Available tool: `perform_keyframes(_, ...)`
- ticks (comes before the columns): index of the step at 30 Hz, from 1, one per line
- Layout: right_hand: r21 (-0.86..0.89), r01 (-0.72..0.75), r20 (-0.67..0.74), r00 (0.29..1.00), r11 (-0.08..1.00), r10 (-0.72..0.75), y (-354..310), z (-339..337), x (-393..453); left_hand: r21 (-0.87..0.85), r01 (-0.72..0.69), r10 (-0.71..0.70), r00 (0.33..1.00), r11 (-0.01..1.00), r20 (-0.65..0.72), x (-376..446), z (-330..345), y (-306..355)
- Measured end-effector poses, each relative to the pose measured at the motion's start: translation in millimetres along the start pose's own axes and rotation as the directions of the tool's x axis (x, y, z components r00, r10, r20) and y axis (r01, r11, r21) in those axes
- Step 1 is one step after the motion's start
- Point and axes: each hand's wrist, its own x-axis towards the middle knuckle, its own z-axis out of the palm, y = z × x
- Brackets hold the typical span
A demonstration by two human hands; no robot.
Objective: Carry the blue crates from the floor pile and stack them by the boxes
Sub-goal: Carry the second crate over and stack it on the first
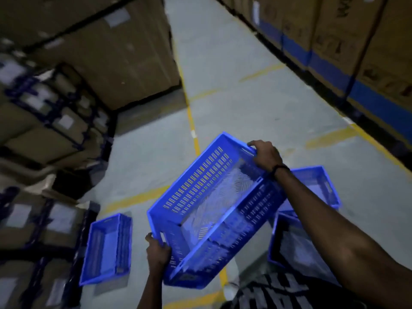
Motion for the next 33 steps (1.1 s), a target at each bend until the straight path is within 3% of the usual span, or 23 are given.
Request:
perform_keyframes(6,0.005,0.185,-0.005,0.983,0.983,-0.185,-131,56,12,-0.24,0.159,-0.181,0.981,0.958,-0.072,18,-56,-65)
perform_keyframes(13,0.08,0.315,-0.001,0.949,0.946,-0.316,-221,141,13,-0.43,0.117,-0.258,0.923,0.895,-0.284,33,-129,-134)
perform_keyframes(19,0.248,0.289,0.054,0.949,0.925,-0.311,-254,210,14,-0.449,0.067,-0.271,0.872,0.891,-0.408,38,-191,-179)
perform_keyframes(25,0.398,0.314,0.117,0.914,0.862,-0.388,-273,270,20,-0.488,0.022,-0.291,0.826,0.873,-0.483,19,-252,-173)
perform_keyframes(33,0.366,0.274,0.285,0.877,0.89,-0.387,-285,360,62,-0.463,0.003,-0.287,0.789,0.886,-0.543,44,-315,-150)
